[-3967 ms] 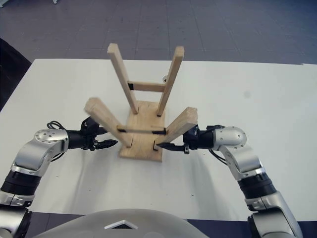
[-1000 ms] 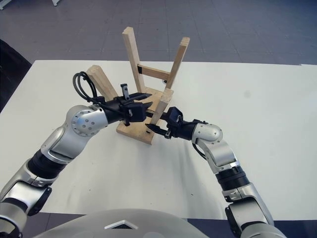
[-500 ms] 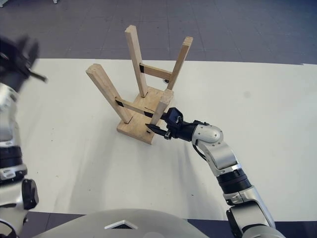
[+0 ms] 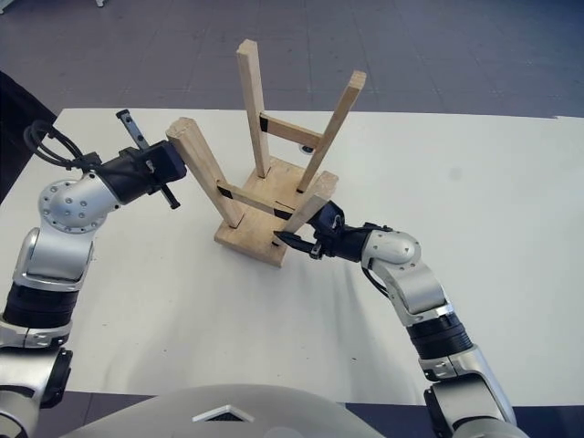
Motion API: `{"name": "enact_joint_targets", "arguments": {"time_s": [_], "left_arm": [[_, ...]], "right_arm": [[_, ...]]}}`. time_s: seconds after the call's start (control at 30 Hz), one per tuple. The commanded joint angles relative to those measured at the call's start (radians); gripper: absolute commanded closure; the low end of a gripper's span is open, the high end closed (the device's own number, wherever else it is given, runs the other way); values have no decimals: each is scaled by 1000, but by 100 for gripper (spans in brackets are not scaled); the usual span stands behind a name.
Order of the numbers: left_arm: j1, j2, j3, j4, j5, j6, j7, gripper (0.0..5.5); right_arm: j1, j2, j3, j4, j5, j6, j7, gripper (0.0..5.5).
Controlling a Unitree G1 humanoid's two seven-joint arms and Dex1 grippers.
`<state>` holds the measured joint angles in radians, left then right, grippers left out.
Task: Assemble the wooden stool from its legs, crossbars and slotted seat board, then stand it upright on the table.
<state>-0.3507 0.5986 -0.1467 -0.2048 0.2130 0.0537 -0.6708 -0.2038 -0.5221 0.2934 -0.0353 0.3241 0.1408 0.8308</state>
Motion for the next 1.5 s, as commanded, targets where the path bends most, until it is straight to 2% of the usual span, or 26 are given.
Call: {"name": "enact_joint_targets", "arguments": {"time_s": [0.03,0.13,0.23,0.43,0.53,0.6,0.7,0.83,0.9,0.97,1.07,1.2,1.5], "left_arm": [[22,-33,-136,-195,-64,-42,-102,540],[112,1,-83,-74,-48,-45,-59,540],[155,27,28,121,-53,-86,24,540],[103,71,175,504,-93,-189,135,540],[56,86,198,564,-91,-215,161,540],[25,70,172,533,-85,-212,149,540],[9,22,73,366,-61,-208,105,540],[140,-15,-108,-88,-70,-205,5,540],[165,-22,-146,-216,-81,-154,-15,540],[181,-2,-133,-194,-70,-130,-12,540],[185,54,-35,86,-5,-121,74,540],[161,14,53,302,-30,-56,173,540],[185,-127,-58,319,-5,23,172,540]], "right_arm": [[1,-6,96,94,-111,129,12,347],[9,-16,99,100,-124,129,18,347],[22,-27,106,107,-137,128,25,347],[22,-45,117,122,-149,134,35,347],[27,-55,125,140,-167,131,34,347],[44,-60,127,134,-167,132,33,347],[50,-59,130,127,-165,137,32,347],[34,-49,125,132,-161,143,25,347],[60,-51,121,118,-156,146,16,347],[73,-48,119,113,-156,147,8,347],[55,-33,116,128,-161,143,-3,347],[8,-29,122,166,-195,113,-25,347],[-78,-26,165,314,-279,-7,-76,347]]}}
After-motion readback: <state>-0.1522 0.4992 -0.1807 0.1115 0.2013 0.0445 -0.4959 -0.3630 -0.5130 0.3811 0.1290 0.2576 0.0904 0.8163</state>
